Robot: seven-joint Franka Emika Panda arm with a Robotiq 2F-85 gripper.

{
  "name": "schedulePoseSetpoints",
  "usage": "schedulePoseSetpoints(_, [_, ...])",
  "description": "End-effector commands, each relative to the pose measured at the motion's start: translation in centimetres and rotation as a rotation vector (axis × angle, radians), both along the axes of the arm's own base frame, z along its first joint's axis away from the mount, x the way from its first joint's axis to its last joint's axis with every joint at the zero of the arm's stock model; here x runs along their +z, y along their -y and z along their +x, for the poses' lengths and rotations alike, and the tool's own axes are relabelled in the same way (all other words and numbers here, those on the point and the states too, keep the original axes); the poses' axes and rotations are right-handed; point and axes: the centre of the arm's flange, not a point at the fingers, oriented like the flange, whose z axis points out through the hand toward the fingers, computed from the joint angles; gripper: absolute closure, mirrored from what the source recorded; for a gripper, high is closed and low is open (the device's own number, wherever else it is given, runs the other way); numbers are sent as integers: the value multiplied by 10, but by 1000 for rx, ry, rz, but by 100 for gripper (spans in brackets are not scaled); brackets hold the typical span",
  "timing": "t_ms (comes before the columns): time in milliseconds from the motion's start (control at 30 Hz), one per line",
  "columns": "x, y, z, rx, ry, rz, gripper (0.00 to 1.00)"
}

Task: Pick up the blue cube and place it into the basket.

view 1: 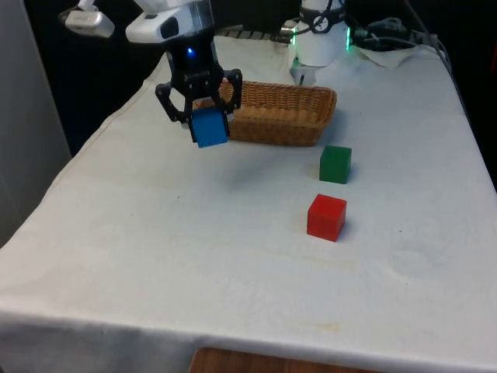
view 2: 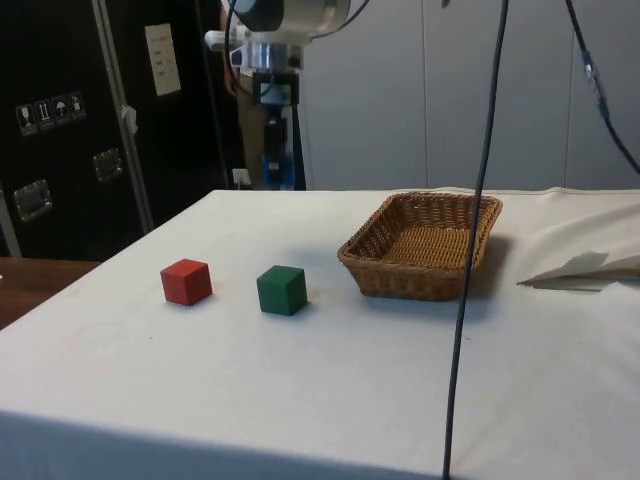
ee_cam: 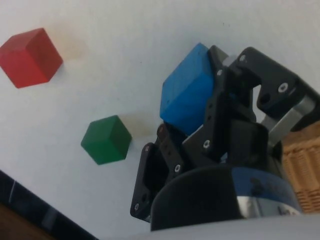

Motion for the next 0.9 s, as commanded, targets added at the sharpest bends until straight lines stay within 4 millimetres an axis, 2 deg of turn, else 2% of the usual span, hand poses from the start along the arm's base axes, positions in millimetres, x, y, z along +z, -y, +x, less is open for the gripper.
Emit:
schedulePoseSetpoints(0, [7,1,-3,-5,-8,-7,100])
schedulePoseSetpoints(133, [21,5,-7,-19,-11,5,100])
schedulePoseSetpoints(167, [17,4,-4,-12,-5,14,100])
schedulePoseSetpoints(400, [41,9,-12,-50,-14,26,100])
schedulePoseSetpoints(867, [60,12,-15,-107,-17,33,100])
